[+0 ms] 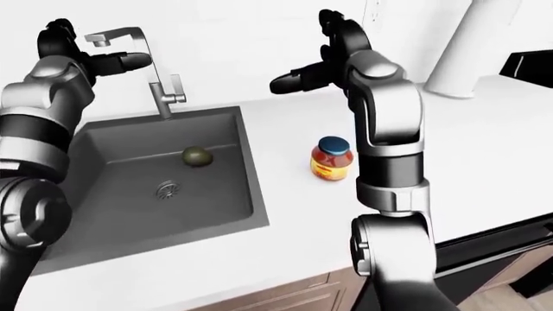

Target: Turn the sink spout to the right.

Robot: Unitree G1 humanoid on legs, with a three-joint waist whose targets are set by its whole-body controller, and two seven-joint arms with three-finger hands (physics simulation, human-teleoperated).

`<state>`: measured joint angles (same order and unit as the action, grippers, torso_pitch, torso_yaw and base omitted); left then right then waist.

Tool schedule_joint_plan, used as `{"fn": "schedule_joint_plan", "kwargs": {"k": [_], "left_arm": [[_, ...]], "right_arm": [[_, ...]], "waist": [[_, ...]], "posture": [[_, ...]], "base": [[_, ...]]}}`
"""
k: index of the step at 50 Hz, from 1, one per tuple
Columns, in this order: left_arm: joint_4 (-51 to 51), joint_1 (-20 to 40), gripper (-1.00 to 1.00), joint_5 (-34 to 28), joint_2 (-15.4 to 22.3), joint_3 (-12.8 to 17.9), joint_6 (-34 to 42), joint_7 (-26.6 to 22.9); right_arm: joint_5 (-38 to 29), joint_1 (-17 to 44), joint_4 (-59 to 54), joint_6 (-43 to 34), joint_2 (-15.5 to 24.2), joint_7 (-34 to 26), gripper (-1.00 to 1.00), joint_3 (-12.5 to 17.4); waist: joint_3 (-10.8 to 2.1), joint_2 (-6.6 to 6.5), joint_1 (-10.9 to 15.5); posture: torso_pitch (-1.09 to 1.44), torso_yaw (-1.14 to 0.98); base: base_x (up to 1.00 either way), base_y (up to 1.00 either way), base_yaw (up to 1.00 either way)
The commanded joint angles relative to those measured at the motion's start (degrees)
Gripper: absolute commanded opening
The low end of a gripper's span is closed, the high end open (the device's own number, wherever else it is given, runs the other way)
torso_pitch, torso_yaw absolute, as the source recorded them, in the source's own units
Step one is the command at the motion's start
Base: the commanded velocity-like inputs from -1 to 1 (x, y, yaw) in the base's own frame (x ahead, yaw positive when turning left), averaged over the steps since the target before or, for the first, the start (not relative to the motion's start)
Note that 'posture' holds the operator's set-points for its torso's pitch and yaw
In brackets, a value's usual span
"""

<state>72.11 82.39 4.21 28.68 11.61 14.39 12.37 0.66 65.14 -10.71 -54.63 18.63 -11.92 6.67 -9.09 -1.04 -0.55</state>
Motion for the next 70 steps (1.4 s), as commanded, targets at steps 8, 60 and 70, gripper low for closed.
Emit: {"fn": "schedule_joint_plan", "kwargs": {"k": [8, 60, 70], "left_arm": [[-1.59, 1.26, 1.00, -1.38, 0.75, 0.13, -2.60, 0.39], [-2.60, 1.80, 1.00, -0.52, -5.04, -0.76, -2.61, 0.87], [-2.62, 1.71, 1.00, -0.36, -5.57, -0.89, -2.67, 0.82]], "right_arm": [[-0.47, 3.01, 1.18, 1.21, 0.55, 0.17, 1.00, 0.22], [-0.91, 3.05, 2.26, 0.32, 0.72, -0.34, 1.00, 0.41], [-0.92, 3.01, 2.26, 0.34, 0.89, -0.41, 1.00, 0.43]], "waist": [[-1.34, -0.13, -0.23], [-1.10, 0.34, 0.08], [-1.16, 0.38, 0.08]], "posture": [[-0.24, 0.00], [-0.24, 0.00], [-0.24, 0.00]], "base": [[0.00, 0.00, 0.00], [0.00, 0.00, 0.00], [0.00, 0.00, 0.00]]}}
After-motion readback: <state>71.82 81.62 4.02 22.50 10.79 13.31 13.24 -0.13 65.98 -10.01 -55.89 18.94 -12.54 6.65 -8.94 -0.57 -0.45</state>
